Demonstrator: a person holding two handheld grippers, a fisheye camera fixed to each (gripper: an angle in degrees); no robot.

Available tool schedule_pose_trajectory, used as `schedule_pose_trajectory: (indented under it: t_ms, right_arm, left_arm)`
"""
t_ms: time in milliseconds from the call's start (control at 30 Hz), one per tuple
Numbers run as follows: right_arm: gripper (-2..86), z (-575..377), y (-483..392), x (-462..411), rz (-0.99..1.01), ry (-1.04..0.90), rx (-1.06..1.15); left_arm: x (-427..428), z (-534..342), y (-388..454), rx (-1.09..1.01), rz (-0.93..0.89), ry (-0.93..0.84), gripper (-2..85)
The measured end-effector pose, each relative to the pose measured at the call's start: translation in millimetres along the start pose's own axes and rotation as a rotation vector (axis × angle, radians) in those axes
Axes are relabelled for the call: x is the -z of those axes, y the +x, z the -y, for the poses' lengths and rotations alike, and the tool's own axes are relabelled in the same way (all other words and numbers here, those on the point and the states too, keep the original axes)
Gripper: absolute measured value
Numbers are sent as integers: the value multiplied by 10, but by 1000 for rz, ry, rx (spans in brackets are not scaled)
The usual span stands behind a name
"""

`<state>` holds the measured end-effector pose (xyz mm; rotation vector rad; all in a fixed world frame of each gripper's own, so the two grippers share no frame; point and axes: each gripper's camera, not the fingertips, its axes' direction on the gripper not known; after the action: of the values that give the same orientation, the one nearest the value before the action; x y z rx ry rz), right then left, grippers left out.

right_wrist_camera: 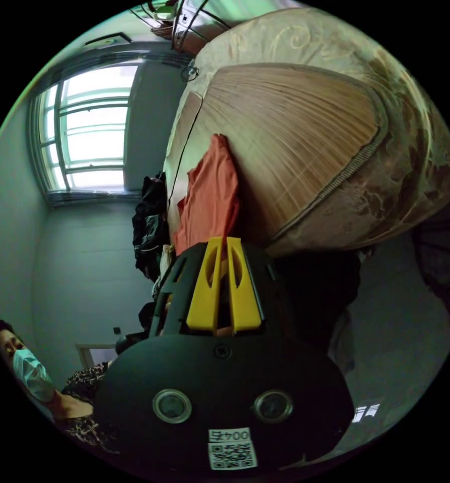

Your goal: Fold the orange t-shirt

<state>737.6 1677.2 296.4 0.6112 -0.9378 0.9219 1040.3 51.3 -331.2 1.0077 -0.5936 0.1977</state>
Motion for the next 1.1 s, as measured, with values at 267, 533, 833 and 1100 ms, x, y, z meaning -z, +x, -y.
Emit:
schedule_pose_trajectory:
  t_ms: [267, 533, 833, 1100]
  right_arm:
    - [58, 225, -122, -201, -26, -8, 119]
    - [147, 1380, 321, -906, 150, -80, 18]
    - [160, 2471, 346, -2325, 60, -207, -17]
    - [36, 2776, 362, -3154, -142, -219, 37]
  left_arm:
    - [-35, -29, -199, 173, 31, -44, 28]
    - [126, -601, -669, 406, -24, 28, 12]
    - [38, -1366, -868, 524, -73, 65, 10]
    - [-141, -2286, -1005, 640, -130, 95, 10]
